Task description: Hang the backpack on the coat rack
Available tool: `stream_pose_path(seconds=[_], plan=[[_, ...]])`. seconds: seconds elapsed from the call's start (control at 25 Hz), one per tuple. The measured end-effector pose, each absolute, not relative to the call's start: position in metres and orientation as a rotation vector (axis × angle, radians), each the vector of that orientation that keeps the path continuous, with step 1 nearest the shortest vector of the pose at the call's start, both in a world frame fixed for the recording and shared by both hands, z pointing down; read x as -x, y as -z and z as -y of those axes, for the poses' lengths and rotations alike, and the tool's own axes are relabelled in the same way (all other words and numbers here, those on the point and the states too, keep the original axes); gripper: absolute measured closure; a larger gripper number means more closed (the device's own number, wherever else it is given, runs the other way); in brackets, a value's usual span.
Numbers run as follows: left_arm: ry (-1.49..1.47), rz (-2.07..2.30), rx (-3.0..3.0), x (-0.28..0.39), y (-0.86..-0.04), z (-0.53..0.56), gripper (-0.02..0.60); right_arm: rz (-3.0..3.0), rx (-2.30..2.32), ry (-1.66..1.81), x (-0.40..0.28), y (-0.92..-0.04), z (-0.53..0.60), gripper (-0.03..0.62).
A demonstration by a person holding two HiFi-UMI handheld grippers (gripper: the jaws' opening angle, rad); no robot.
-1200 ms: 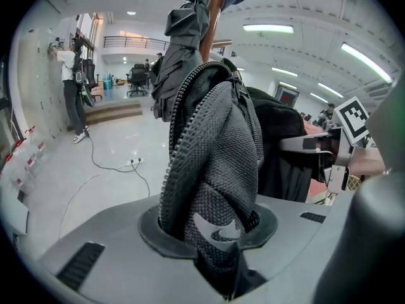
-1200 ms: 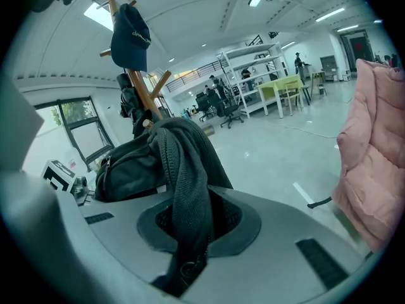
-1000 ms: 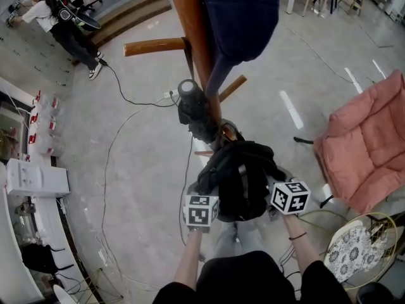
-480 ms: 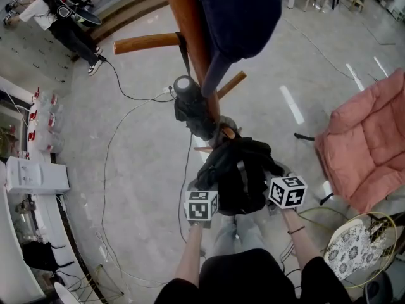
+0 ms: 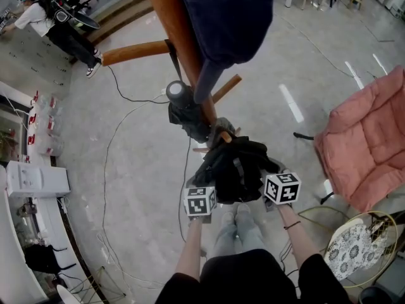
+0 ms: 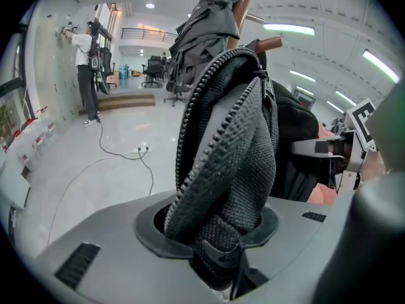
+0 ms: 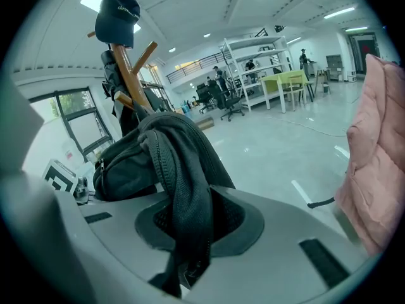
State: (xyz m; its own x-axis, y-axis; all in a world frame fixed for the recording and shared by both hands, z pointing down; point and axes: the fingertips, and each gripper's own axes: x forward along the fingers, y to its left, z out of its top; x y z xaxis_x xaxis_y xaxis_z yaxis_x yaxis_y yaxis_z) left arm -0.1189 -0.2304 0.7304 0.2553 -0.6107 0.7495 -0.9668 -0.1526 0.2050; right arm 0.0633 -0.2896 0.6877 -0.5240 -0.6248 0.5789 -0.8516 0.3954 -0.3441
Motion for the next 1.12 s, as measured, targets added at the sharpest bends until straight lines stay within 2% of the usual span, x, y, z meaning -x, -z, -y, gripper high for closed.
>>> stream_pose_path(seconds=[0.6,0.72,0.84,1.0,1.12], plan=[[-0.636,1.494,-1.77,0.122,-0.752,0.25,0.4,2.294,-1.285,-0.812,-0.065,-0.699,0.307,0.526],[-0.644,1.508,-1.753,0.121,-0.756,0.251,0.357,2.281,-1.279,-0.826,-0.066,-0.702,0.308,0.521],[-0.625,1.5,-1.721,0.12,-0.759,0.247,0.297,2.259,-1.282,-0.891,-0.067,-0.706,0.307,0.472],[-0.625,1.498,-1.695,0.119,-0.758,0.24,0.288,2.294,-1.253,-0.902,-0.064,-0.701,0.305,0.399],[-0.605,1.509,-1.675,0.12,-0.755,0.232,0.288,2.304,-1.242,-0.873,-0.065,-0.696,0.3,0.387]])
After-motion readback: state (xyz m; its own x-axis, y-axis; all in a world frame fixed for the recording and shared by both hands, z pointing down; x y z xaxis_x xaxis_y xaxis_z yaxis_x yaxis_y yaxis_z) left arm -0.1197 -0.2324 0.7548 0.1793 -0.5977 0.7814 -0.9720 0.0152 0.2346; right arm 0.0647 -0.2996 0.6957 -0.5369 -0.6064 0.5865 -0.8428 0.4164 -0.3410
